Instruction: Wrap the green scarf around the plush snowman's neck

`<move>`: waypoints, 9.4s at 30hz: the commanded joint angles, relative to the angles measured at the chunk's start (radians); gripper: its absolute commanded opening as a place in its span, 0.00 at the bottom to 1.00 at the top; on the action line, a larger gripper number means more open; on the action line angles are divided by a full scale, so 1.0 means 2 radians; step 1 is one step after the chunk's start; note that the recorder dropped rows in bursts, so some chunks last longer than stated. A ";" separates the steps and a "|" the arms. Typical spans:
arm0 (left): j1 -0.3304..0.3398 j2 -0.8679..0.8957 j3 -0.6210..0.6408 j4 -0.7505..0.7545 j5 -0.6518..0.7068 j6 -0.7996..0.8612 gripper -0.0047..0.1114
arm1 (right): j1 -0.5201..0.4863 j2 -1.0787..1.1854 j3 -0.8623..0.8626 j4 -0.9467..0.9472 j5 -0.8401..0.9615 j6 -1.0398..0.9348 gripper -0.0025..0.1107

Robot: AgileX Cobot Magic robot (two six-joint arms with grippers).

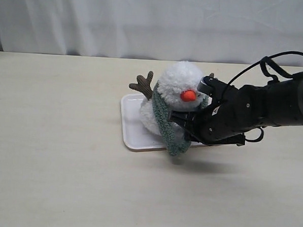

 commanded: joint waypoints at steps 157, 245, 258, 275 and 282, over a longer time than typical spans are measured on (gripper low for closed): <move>-0.001 -0.001 0.002 -0.001 -0.005 -0.001 0.04 | -0.152 -0.923 0.113 -0.174 0.340 -0.160 0.06; -0.001 -0.001 0.002 -0.001 -0.006 -0.001 0.04 | -0.203 -0.923 0.286 -0.160 -0.155 -0.160 0.06; -0.001 -0.001 0.002 -0.001 -0.005 -0.001 0.04 | -0.203 -0.923 0.352 -0.160 -0.157 -0.160 0.06; -0.001 -0.001 0.002 -0.001 -0.005 -0.001 0.04 | -0.203 -0.923 0.454 -0.160 -0.155 -0.160 0.06; -0.001 -0.001 0.002 -0.001 -0.005 -0.001 0.04 | -0.203 -0.923 0.476 -0.160 -0.143 -0.160 0.06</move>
